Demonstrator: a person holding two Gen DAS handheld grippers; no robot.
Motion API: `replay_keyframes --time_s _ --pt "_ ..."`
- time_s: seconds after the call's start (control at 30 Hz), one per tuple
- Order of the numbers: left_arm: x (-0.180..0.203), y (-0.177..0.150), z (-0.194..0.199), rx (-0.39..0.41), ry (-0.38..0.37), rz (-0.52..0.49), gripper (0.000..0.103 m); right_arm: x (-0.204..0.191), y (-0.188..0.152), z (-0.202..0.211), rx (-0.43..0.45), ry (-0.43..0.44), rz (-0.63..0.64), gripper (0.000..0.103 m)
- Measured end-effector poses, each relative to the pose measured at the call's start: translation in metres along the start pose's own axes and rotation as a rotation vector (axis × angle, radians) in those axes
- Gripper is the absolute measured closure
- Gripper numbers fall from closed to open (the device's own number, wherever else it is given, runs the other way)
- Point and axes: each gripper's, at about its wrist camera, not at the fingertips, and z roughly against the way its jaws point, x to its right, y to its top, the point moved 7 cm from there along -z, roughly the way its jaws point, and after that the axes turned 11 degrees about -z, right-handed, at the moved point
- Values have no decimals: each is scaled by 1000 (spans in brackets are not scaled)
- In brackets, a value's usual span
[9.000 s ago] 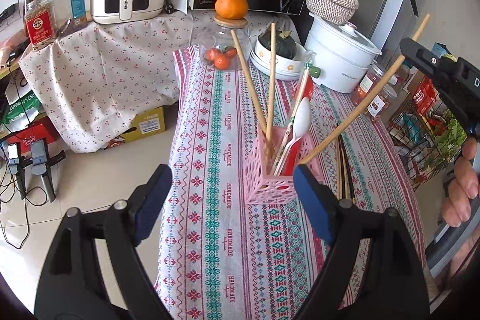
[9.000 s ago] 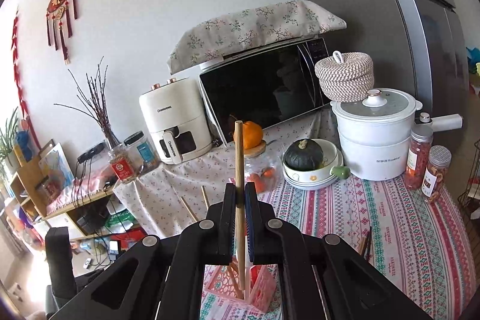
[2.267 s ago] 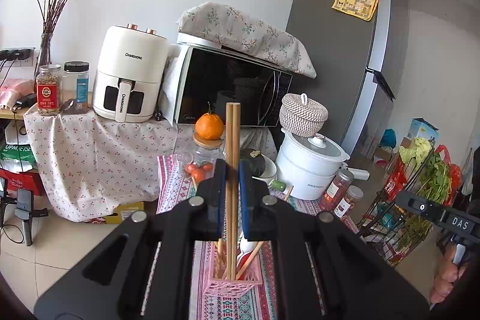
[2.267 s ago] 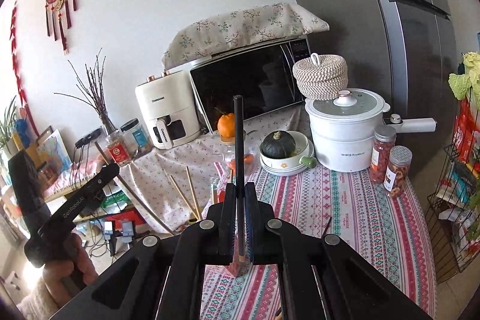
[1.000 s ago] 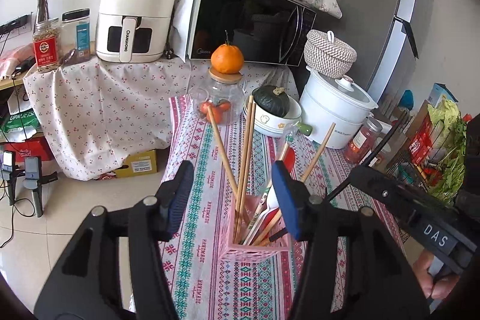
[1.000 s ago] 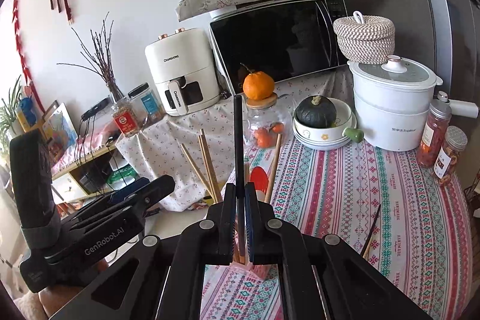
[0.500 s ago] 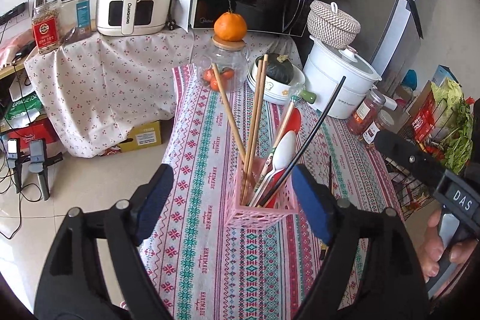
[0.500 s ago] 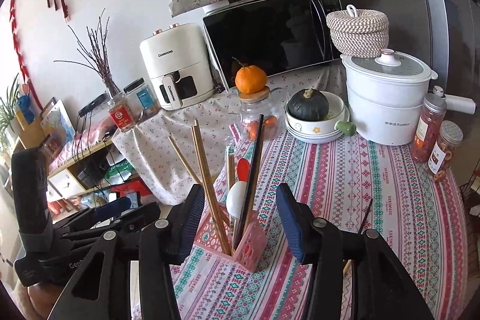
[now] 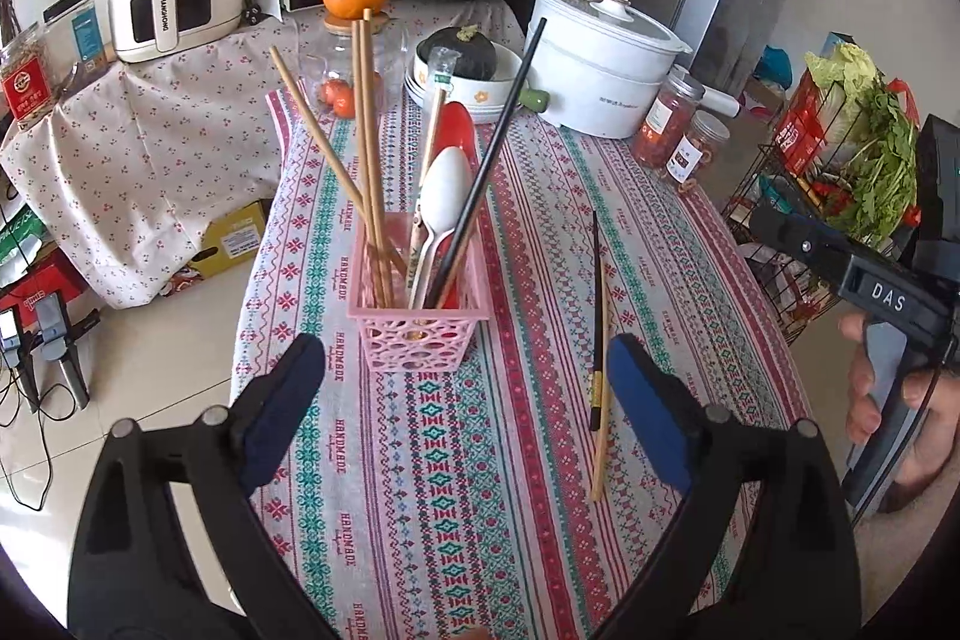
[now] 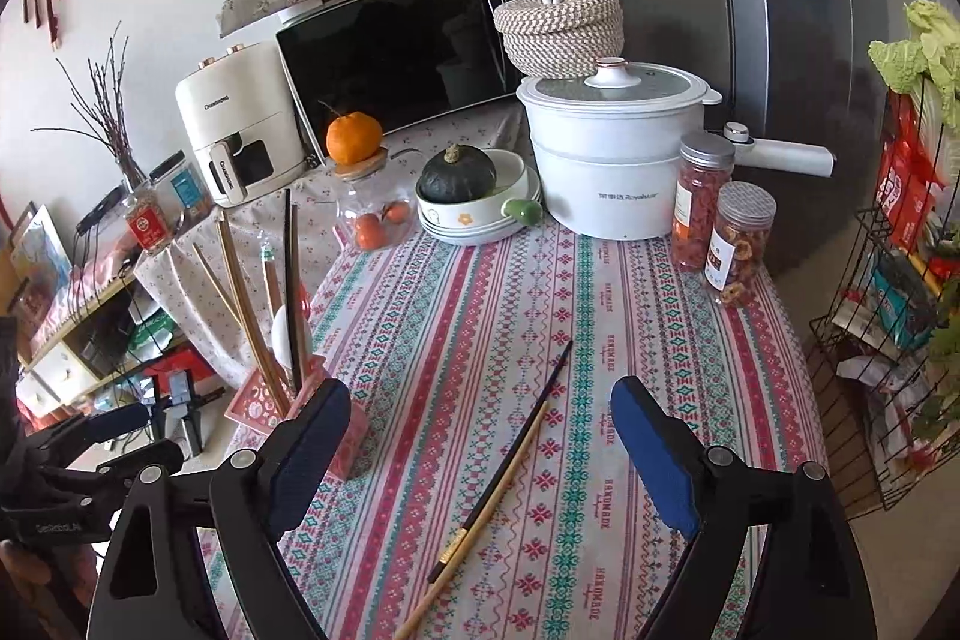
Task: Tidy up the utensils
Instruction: 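Move the left tool to the last black chopstick and grasp it, then lift the black chopstick with the left tool while the right tool grasps the wooden chopstick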
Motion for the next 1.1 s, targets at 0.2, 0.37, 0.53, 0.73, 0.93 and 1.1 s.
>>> replay_keyframes --time_s 0.2,0.37,0.53,0.73,0.93,1.1 --pt "46 -3 -21 -65 -20 -118 8 41 -13 2 -47 -101 11 13" --pt "81 2 -47 -145 -73 -143 8 80 -20 1 -89 -165 -30 13" --pt "107 17 -88 -205 -86 -159 16 116 -23 -7 -126 -214 -74 13" --pt "121 41 -152 -274 -106 -94 53 143 -27 -20 -168 -243 -100 13" --pt "123 65 -209 -303 -52 -82 73 160 -38 -37 -234 -258 -135 13" --pt "120 71 -240 -325 -30 -74 83 166 -45 -49 -274 -267 -139 13"
